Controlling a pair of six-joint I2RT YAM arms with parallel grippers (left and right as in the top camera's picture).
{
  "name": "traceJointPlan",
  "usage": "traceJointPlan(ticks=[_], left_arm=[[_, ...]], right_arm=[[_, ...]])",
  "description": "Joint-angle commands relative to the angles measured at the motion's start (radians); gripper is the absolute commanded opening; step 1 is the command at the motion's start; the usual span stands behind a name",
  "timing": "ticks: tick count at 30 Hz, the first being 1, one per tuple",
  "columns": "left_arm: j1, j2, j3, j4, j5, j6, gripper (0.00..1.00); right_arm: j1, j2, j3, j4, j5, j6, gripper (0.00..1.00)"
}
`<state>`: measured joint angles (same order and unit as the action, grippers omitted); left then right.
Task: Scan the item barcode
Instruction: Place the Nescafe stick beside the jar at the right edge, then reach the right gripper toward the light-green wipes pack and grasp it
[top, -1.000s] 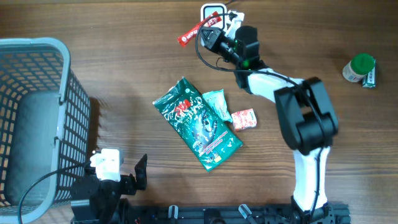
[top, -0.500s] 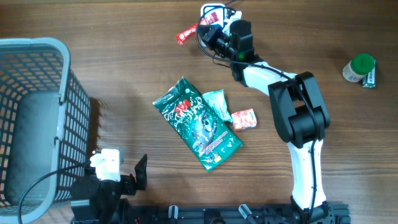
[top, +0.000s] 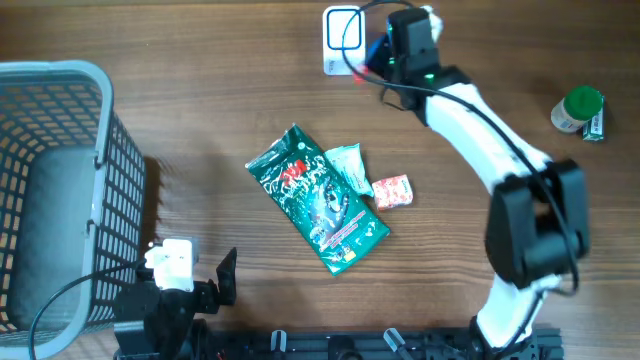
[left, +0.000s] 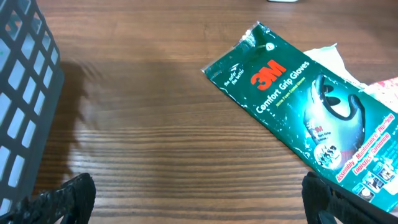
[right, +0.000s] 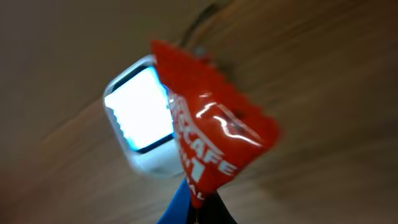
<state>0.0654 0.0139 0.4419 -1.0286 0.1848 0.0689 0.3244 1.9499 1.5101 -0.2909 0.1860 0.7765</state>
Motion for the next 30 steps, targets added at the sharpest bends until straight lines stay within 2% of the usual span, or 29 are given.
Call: traceJointPlan(ticks=[1, 4, 7, 10, 12, 13, 15, 16, 18, 19, 22, 23, 24, 25, 27, 30], left_arm=[[0.004, -0.005, 0.000, 0.004, 0.008, -0.006, 1.00], [0.004, -0.005, 0.000, 0.004, 0.008, -0.006, 1.00], [0.004, -0.005, 0.000, 0.004, 0.008, -0.006, 1.00], [0.004, -0.005, 0.000, 0.004, 0.008, -0.006, 1.00], [0.004, -0.005, 0.000, 0.004, 0.008, -0.006, 1.00], [0.004, -0.005, 0.000, 0.004, 0.008, -0.006, 1.00], [0.004, -0.005, 0.000, 0.004, 0.008, -0.006, 1.00], [0.004, -0.005, 0.000, 0.004, 0.008, -0.006, 1.00], [0.004, -0.005, 0.000, 0.004, 0.008, -0.006, 1.00], [0.004, -0.005, 0.000, 0.004, 0.008, -0.006, 1.00], [0.004, -0.005, 0.000, 0.004, 0.008, -0.006, 1.00], [0.004, -0.005, 0.000, 0.004, 0.008, -0.006, 1.00], [0.004, -0.005, 0.000, 0.004, 0.008, -0.006, 1.00], [0.004, -0.005, 0.000, 0.004, 0.008, -0.006, 1.00], [0.004, -0.005, 0.000, 0.004, 0.008, -0.006, 1.00], [0.004, -0.005, 0.000, 0.004, 0.008, -0.006, 1.00]], right_arm=[[-0.050, -0.050, 0.005, -0.188, 0.457, -0.043, 0.04], [-0.177, -0.048, -0.019, -0.356, 0.481, -0.040, 0.04], [-0.389, -0.022, -0.077, -0.357, 0.439, -0.034, 0.04], [-0.529, 0.004, -0.108, -0.346, 0.363, -0.046, 0.04], [-0.558, 0.004, -0.108, -0.306, 0.322, -0.136, 0.10], [-0.559, 0.002, -0.107, -0.282, 0.301, -0.205, 0.22], [-0.558, -0.019, -0.084, -0.303, 0.267, -0.235, 0.91], [-0.558, -0.042, -0.068, -0.320, 0.224, -0.235, 0.92], [-0.558, -0.121, -0.046, -0.359, 0.070, -0.234, 1.00], [-0.555, -0.175, -0.046, -0.382, -0.035, -0.233, 1.00], [-0.499, -0.302, -0.046, -0.544, -0.504, -0.214, 1.00], [-0.459, -0.303, -0.046, -0.576, -0.624, -0.279, 1.00], [-0.376, -0.298, -0.061, -0.597, -0.793, -0.436, 1.00], [-0.289, -0.297, -0.091, -0.601, -0.878, -0.568, 1.00], [-0.151, -0.293, -0.142, -0.600, -0.856, -0.673, 1.00], [0.044, -0.286, -0.259, -0.493, -0.736, -0.668, 1.00]])
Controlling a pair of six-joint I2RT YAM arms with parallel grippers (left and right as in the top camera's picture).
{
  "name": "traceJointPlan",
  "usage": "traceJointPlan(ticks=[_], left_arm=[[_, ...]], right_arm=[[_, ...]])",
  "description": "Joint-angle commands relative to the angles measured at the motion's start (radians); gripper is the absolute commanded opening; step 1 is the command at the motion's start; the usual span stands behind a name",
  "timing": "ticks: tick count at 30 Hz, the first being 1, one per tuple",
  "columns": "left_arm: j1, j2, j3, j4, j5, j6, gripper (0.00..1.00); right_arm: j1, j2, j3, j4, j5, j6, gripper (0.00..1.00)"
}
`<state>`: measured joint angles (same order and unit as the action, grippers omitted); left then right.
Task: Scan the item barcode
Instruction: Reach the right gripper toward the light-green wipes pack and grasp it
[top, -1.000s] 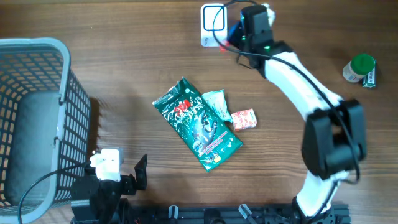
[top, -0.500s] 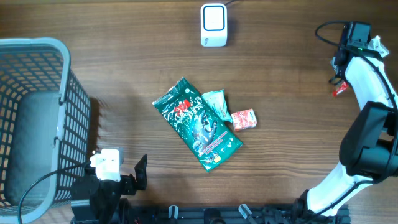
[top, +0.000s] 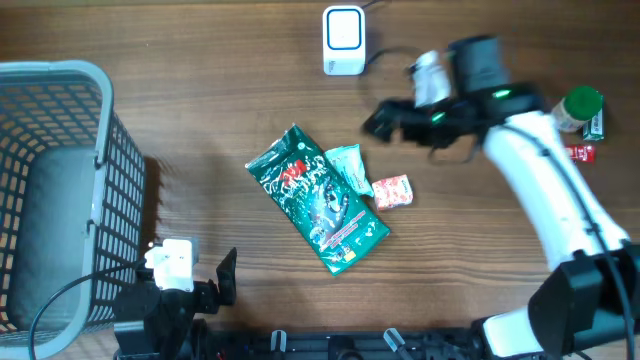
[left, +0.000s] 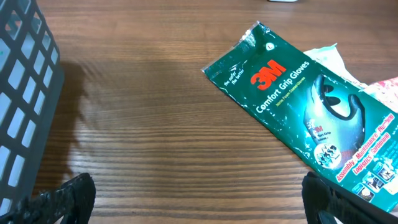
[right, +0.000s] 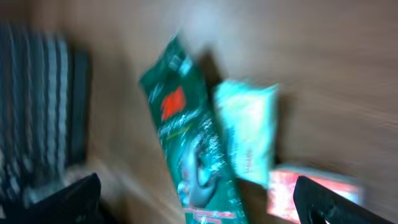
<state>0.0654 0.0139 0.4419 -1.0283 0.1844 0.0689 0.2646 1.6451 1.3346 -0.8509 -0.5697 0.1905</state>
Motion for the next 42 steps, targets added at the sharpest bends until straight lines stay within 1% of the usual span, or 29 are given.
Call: traceJointPlan(ticks=[1, 2, 4, 5, 7, 9, 11, 13, 14, 15, 17, 18, 20, 21, 22, 23, 24, 25, 26, 28, 29, 31, 32, 34, 37, 39, 41, 42], left_arm=[[0.004, -0.005, 0.000, 0.004, 0.009, -0.006, 1.00], [0.004, -0.005, 0.000, 0.004, 0.009, -0.006, 1.00], [0.004, -0.005, 0.000, 0.004, 0.009, -0.006, 1.00], [0.004, -0.005, 0.000, 0.004, 0.009, -0.006, 1.00], [0.004, -0.005, 0.000, 0.004, 0.009, -0.006, 1.00], [0.004, -0.005, 0.000, 0.004, 0.009, -0.006, 1.00], [0.004, -0.005, 0.000, 0.004, 0.009, -0.006, 1.00], [0.004, -0.005, 0.000, 0.004, 0.009, -0.006, 1.00], [0.004, -0.005, 0.000, 0.004, 0.009, -0.006, 1.00], [0.004, -0.005, 0.000, 0.004, 0.009, -0.006, 1.00], [0.004, -0.005, 0.000, 0.004, 0.009, -0.006, 1.00], [0.004, -0.005, 0.000, 0.004, 0.009, -0.006, 1.00], [0.004, -0.005, 0.000, 0.004, 0.009, -0.006, 1.00], [0.004, -0.005, 0.000, 0.004, 0.009, -0.006, 1.00], [0.004, -0.005, 0.000, 0.004, 0.009, -0.006, 1.00], [0.004, -0.005, 0.000, 0.004, 0.009, -0.006, 1.00], [0.004, -0.005, 0.000, 0.004, 0.009, -0.006, 1.00], [0.004, -0.005, 0.000, 0.004, 0.009, -0.006, 1.00], [0.004, -0.005, 0.000, 0.004, 0.009, -0.006, 1.00], [0.004, -0.005, 0.000, 0.004, 0.009, -0.006, 1.00], [0.004, -0.005, 0.000, 0.004, 0.009, -0.006, 1.00], [0.004, -0.005, 0.000, 0.004, 0.009, -0.006, 1.00], [0.004, -0.005, 0.000, 0.004, 0.009, -0.006, 1.00], [0.004, -0.005, 0.000, 0.004, 0.009, -0.006, 1.00], [0.004, -0.005, 0.000, 0.004, 0.009, -0.006, 1.00], [0.004, -0.005, 0.000, 0.004, 0.009, -0.006, 1.00], [0.004, -0.005, 0.000, 0.004, 0.009, -0.006, 1.00], [0.004, -0.005, 0.000, 0.004, 0.009, -0.006, 1.00]], right_arm=[[0.154, 0.021, -0.132, 0.139, 0.038, -0.082, 1.00], [0.192, 0.025, -0.175, 0.203, 0.070, -0.082, 1.00], [0.221, 0.045, -0.223, 0.259, 0.103, -0.080, 0.99], [0.222, 0.067, -0.231, 0.262, 0.100, -0.052, 1.00], [0.222, 0.107, -0.231, 0.277, 0.100, -0.053, 1.00], [0.223, 0.170, -0.231, 0.322, 0.104, -0.008, 1.00], [0.223, 0.225, -0.231, 0.355, 0.103, 0.000, 1.00], [0.224, 0.282, -0.231, 0.351, 0.088, 0.022, 0.99], [0.229, 0.301, -0.231, 0.338, 0.065, 0.023, 0.96], [0.238, 0.309, -0.231, 0.330, 0.048, 0.022, 0.89], [0.261, 0.309, -0.230, 0.325, 0.046, 0.023, 0.67], [0.271, 0.309, -0.230, 0.312, 0.047, 0.021, 0.64], [0.283, 0.309, -0.230, 0.272, 0.077, 0.019, 0.63], [0.282, 0.309, -0.230, 0.252, 0.148, 0.021, 0.56], [0.282, 0.309, -0.230, 0.247, 0.191, 0.024, 0.51], [0.280, 0.309, -0.230, 0.247, 0.212, 0.051, 0.49], [0.277, 0.309, -0.227, 0.247, 0.263, 0.104, 0.41], [0.277, 0.307, -0.225, 0.246, 0.286, 0.119, 0.40], [0.277, 0.306, -0.207, 0.225, 0.295, 0.123, 0.43], [0.275, 0.300, -0.148, 0.133, 0.379, 0.124, 0.45], [0.275, 0.294, -0.115, 0.079, 0.475, 0.136, 0.45], [0.275, 0.288, -0.073, -0.019, 0.706, 0.246, 0.45], [0.275, 0.288, -0.063, -0.033, 0.753, 0.249, 0.47], [0.275, 0.288, -0.043, -0.053, 0.702, 0.201, 0.49], [0.275, 0.259, -0.001, -0.101, 0.682, 0.203, 0.53], [0.275, 0.200, 0.001, -0.104, 0.674, 0.204, 0.55], [0.275, 0.163, 0.001, -0.104, 0.675, 0.221, 0.75], [0.275, 0.163, 0.001, -0.103, 0.674, 0.231, 0.79]])
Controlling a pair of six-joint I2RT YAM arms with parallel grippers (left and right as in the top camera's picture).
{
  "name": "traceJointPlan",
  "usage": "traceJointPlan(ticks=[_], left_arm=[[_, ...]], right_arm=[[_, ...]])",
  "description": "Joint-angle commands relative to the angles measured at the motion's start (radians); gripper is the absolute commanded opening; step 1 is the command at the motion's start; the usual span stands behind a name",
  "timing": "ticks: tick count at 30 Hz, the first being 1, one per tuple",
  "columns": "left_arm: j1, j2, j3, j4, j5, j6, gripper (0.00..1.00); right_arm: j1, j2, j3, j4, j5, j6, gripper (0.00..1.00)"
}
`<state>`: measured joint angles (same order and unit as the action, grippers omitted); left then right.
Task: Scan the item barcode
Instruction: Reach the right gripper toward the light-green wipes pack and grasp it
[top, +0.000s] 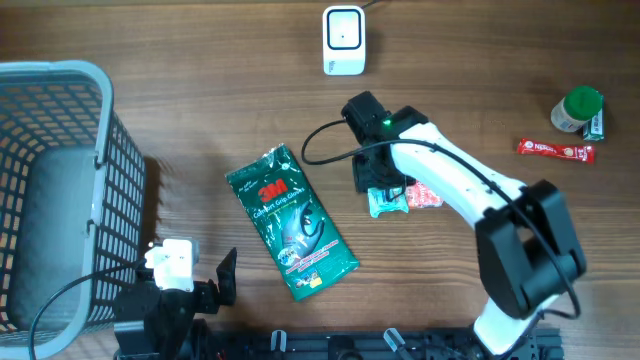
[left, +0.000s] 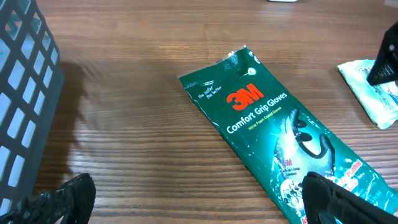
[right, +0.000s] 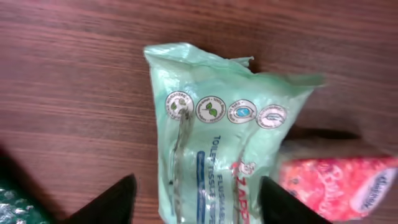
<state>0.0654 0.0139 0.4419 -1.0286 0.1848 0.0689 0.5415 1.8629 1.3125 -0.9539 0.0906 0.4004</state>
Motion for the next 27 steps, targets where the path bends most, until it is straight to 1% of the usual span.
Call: traceJointPlan(ticks=[1, 3, 6, 9, 11, 13, 14, 15, 16, 17, 18, 20, 22, 23, 24, 26, 27], left_arm=[[0.004, -0.005, 0.000, 0.004, 0.008, -0.006, 1.00], [0.004, -0.005, 0.000, 0.004, 0.008, -0.006, 1.00], [0.004, -0.005, 0.000, 0.004, 0.008, -0.006, 1.00], [0.004, -0.005, 0.000, 0.004, 0.008, -0.006, 1.00], [0.004, -0.005, 0.000, 0.004, 0.008, -0.006, 1.00], [0.004, -0.005, 0.000, 0.004, 0.008, -0.006, 1.00], [0.004, -0.005, 0.000, 0.004, 0.008, -0.006, 1.00], [0.004, -0.005, 0.000, 0.004, 0.008, -0.006, 1.00], [0.004, -0.005, 0.000, 0.004, 0.008, -0.006, 1.00], [0.004, -0.005, 0.000, 0.004, 0.008, -0.006, 1.00], [0.004, -0.005, 0.000, 0.004, 0.008, -0.006, 1.00], [0.004, -0.005, 0.000, 0.004, 0.008, -0.006, 1.00], [0.004, -0.005, 0.000, 0.004, 0.008, -0.006, 1.00], [0.004, -0.005, 0.000, 0.004, 0.008, -0.006, 1.00], [0.004, -0.005, 0.000, 0.004, 0.008, -0.006, 1.00], [0.004, -0.005, 0.000, 0.004, 0.008, -0.006, 1.00], [0.004, -0.005, 0.000, 0.004, 0.008, -0.006, 1.00]], right_arm=[[-0.002, -0.052, 0.020, 0.006, 0.014, 0.021, 0.80], [0.016, -0.051, 0.008, 0.026, 0.027, -0.001, 0.80], [0.087, -0.035, 0.007, 0.068, 0.159, -0.007, 0.81], [0.103, 0.056, 0.007, 0.082, 0.269, 0.042, 0.74], [0.103, 0.121, 0.007, 0.043, 0.277, 0.121, 0.65], [0.103, 0.158, 0.007, 0.020, 0.257, 0.167, 0.60], [0.103, 0.178, 0.007, 0.011, 0.176, 0.168, 0.52], [0.104, 0.186, 0.003, 0.016, 0.142, 0.168, 0.43], [0.103, 0.190, 0.003, 0.020, 0.127, 0.168, 0.37], [0.103, 0.189, 0.003, 0.026, 0.104, 0.167, 0.08], [0.103, 0.184, 0.008, 0.035, 0.066, 0.132, 0.04], [0.102, 0.157, 0.034, 0.043, -0.047, 0.035, 0.04], [0.091, 0.095, 0.056, 0.045, -0.224, -0.005, 0.04], [0.078, 0.050, 0.056, 0.067, -0.379, -0.059, 0.04], [0.051, 0.000, 0.056, 0.081, -0.674, -0.152, 0.04], [0.010, -0.022, 0.056, 0.062, -1.042, -0.213, 0.04], [-0.007, -0.021, 0.055, 0.040, -1.189, -0.209, 0.04]])
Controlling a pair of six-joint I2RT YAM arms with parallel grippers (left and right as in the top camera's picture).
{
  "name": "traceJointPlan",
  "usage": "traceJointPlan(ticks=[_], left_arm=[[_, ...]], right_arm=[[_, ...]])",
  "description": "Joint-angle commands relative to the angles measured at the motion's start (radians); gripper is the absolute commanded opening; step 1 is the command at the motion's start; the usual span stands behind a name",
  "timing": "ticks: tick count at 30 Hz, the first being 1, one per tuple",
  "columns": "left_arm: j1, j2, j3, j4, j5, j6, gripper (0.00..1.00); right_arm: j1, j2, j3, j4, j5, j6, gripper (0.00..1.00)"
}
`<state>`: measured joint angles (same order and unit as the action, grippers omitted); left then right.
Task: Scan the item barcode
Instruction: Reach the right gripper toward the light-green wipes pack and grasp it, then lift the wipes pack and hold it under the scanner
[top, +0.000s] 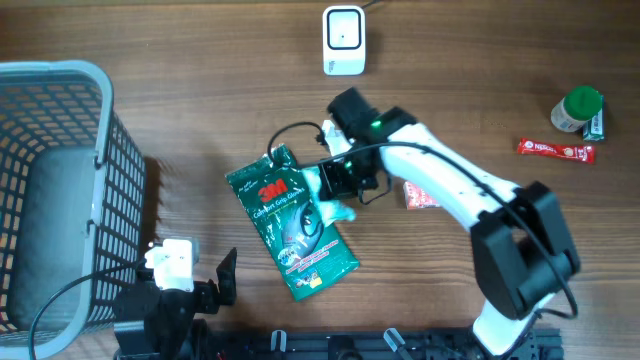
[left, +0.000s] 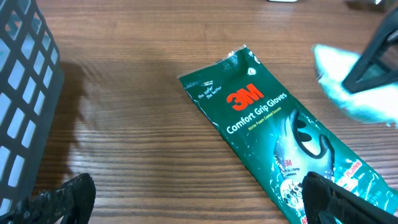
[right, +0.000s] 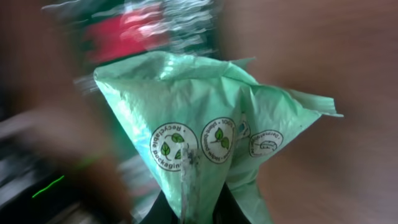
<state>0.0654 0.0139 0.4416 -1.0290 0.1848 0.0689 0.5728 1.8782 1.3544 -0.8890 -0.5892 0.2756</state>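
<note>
My right gripper (top: 336, 186) is shut on a pale green pack of wipes (top: 342, 210) and holds it off the table, over the upper right edge of the green 3M gloves pack (top: 291, 226). In the right wrist view the wipes pack (right: 205, 140) hangs pinched at its lower end, and the background is blurred. The white barcode scanner (top: 343, 40) stands at the far middle of the table. My left gripper (left: 199, 205) rests open at the near edge, with nothing between its fingers; from there the wipes pack (left: 348, 93) shows blurred at the right.
A grey basket (top: 60, 80) fills the left side. A pink packet (top: 421, 196) lies right of the gripper. A red sachet (top: 555, 150) and a green-capped bottle (top: 578, 108) sit at the far right.
My right gripper stood open over the wipes pack lying beside the pink packet. Now it is shut on the pack, lifted, and further left over the gloves pack. The left arm has not moved.
My right gripper first held a red sachet in front of the scanner. Then the sachet lay at the far right and the gripper was open near the middle pile. Later the gloves pack lay further left and the gripper stood over the wipes pack, which it now holds.
</note>
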Motion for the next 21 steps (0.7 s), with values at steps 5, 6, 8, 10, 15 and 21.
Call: traceJointPlan(ticks=[5, 6, 8, 10, 15, 21], left_arm=[[0.004, -0.005, 0.000, 0.005, 0.008, -0.006, 1.00], [0.004, -0.005, 0.000, 0.005, 0.008, -0.006, 1.00], [0.004, -0.005, 0.000, 0.005, 0.008, -0.006, 1.00], [0.004, -0.005, 0.000, 0.005, 0.008, -0.006, 1.00], [0.004, -0.005, 0.000, 0.005, 0.008, -0.006, 1.00], [0.004, -0.005, 0.000, 0.005, 0.008, -0.006, 1.00]], right_arm=[[-0.056, -0.037, 0.012, -0.151, -0.922, 0.048, 0.04], [-0.056, -0.037, 0.012, -0.151, -0.991, -0.007, 0.04], [-0.058, -0.037, 0.012, -0.135, -1.035, -0.045, 0.04], [-0.057, -0.037, 0.012, -0.014, -1.035, -0.138, 0.04], [-0.057, -0.037, 0.012, 0.122, -1.028, -0.740, 0.04], [-0.041, -0.037, 0.012, 0.150, -1.035, -1.252, 0.04]])
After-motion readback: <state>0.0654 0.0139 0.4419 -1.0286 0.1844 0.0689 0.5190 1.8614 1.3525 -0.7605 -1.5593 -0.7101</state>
